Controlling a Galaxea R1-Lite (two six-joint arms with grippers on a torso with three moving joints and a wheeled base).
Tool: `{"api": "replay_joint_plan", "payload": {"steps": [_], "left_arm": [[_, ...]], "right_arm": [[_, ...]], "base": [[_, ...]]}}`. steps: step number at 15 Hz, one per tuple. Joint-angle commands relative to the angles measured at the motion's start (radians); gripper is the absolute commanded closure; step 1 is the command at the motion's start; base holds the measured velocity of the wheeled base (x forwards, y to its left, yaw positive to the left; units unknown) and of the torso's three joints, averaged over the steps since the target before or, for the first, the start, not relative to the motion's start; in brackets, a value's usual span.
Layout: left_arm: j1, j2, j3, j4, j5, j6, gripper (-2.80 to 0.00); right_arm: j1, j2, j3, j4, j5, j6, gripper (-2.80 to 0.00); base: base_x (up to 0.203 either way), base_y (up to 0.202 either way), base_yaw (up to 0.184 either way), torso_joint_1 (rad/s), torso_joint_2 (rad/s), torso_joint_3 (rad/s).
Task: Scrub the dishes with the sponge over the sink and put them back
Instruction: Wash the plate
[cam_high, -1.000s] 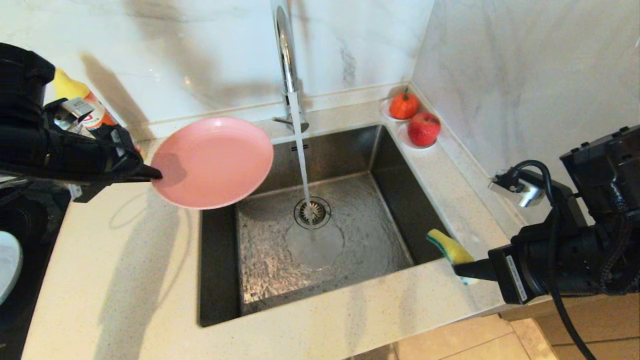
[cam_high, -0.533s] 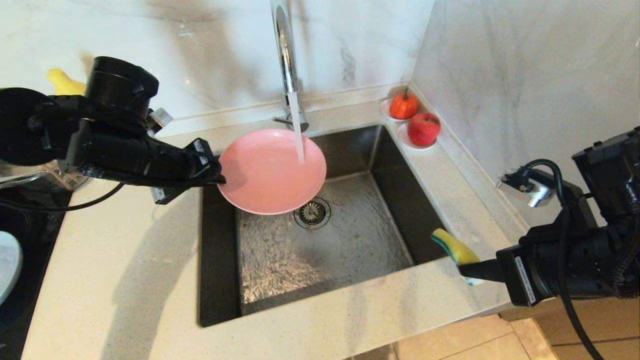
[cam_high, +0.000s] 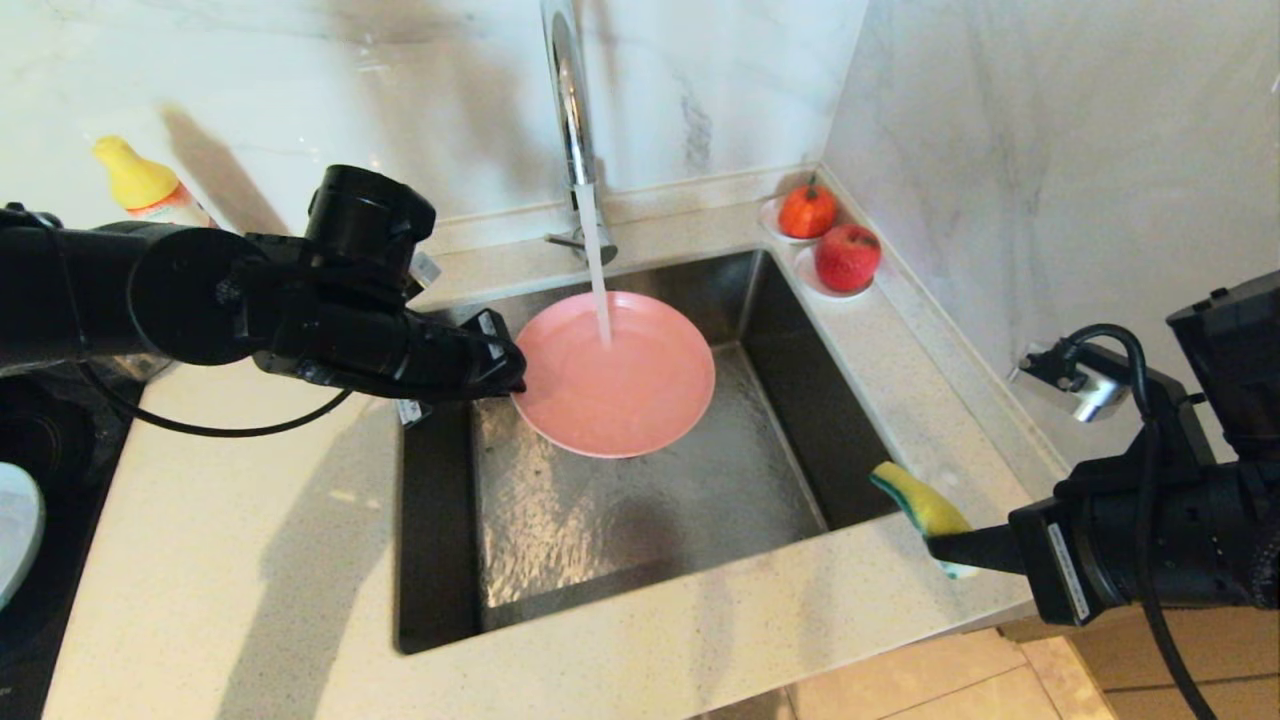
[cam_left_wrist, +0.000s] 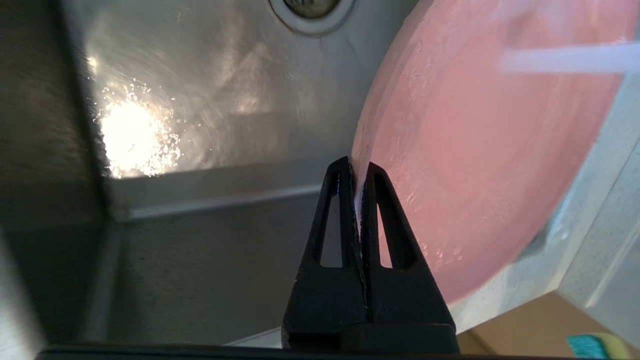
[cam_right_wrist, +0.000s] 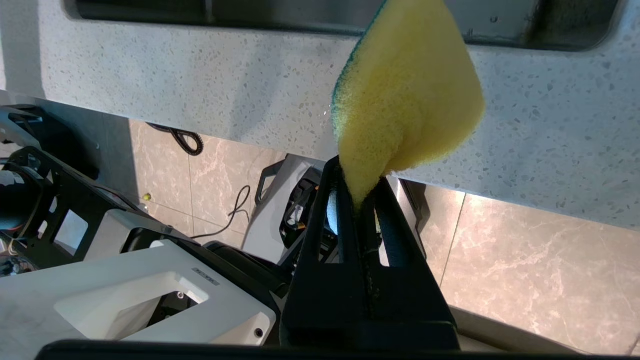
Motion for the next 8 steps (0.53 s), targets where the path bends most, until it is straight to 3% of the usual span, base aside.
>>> {"api": "replay_joint_plan", "payload": {"steps": [1, 8], "left_arm": [[-0.033, 0.033, 0.007, 0.001, -0.001, -0.008, 0.00], [-0.043, 0.073, 0.016, -0.099, 0.003, -0.067, 0.00]], "right_arm": [[0.001, -0.006, 0.000, -0.001, 0.001, 0.001, 0.00], [0.000, -0.008, 0.009, -0.001, 0.001, 0.001, 0.00]], "base": [[0.000, 0.000, 0.000, 0.000, 0.00, 0.000], [0.000, 0.000, 0.000, 0.000, 0.00, 0.000]]}}
